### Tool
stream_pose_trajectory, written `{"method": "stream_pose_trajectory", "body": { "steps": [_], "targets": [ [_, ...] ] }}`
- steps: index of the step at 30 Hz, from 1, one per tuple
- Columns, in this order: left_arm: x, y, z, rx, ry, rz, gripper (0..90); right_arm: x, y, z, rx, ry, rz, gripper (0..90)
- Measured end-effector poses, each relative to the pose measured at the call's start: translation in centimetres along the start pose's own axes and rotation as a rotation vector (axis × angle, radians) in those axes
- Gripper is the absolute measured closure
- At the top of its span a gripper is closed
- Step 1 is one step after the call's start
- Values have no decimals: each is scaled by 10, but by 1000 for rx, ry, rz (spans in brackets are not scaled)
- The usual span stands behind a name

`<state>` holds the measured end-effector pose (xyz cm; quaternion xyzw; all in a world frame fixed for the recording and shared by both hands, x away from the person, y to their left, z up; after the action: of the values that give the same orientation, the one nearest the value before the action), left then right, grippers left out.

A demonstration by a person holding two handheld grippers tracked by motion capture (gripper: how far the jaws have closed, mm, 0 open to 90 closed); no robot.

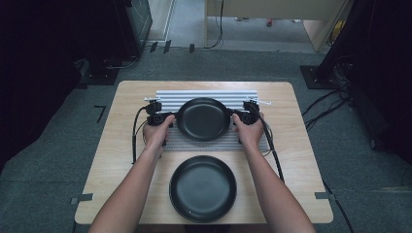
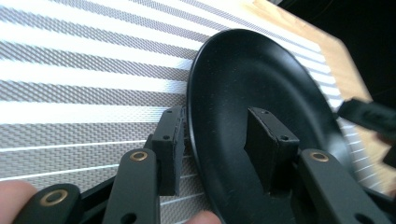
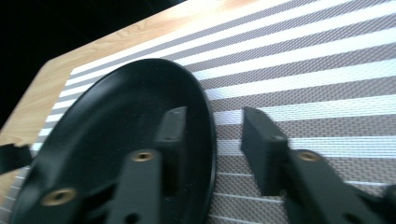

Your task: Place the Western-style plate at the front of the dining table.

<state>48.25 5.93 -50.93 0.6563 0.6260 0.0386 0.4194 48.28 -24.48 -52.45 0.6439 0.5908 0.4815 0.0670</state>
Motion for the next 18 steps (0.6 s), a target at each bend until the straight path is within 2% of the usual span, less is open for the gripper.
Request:
{"method": "stream_pose_trajectory", "body": {
  "steps": [3,5,9,13,18],
  "targets": [
    [-4,-1,-9,-57,13,75,537,2,-2,-7,7,-35,-45,496],
    [-6,-3,-17,-89,13,108,523,4,-3,-14,18,-59,-74,484],
    [-7,-6,-32,-119,-2,115,487,6,-6,-30,-5,-66,-126,435],
    [-5,-11,-45,-110,-7,113,399,2,-9,-46,-18,-58,-167,400],
    [-4,-16,-65,-147,23,129,249,3,-14,-63,-16,-54,-214,388]
  ]
}}
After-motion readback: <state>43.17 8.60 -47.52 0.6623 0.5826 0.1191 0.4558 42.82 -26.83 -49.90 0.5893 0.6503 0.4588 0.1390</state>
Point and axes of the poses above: each handheld gripper's, and its own axes: z roughly forward along the jaws, y roughly out of its top, x roughly to its left, the point moved 4 cm from there along z, roughly forward along the jaws, and after that the axes turned 4 degrees about y, right-handed, at the moved point
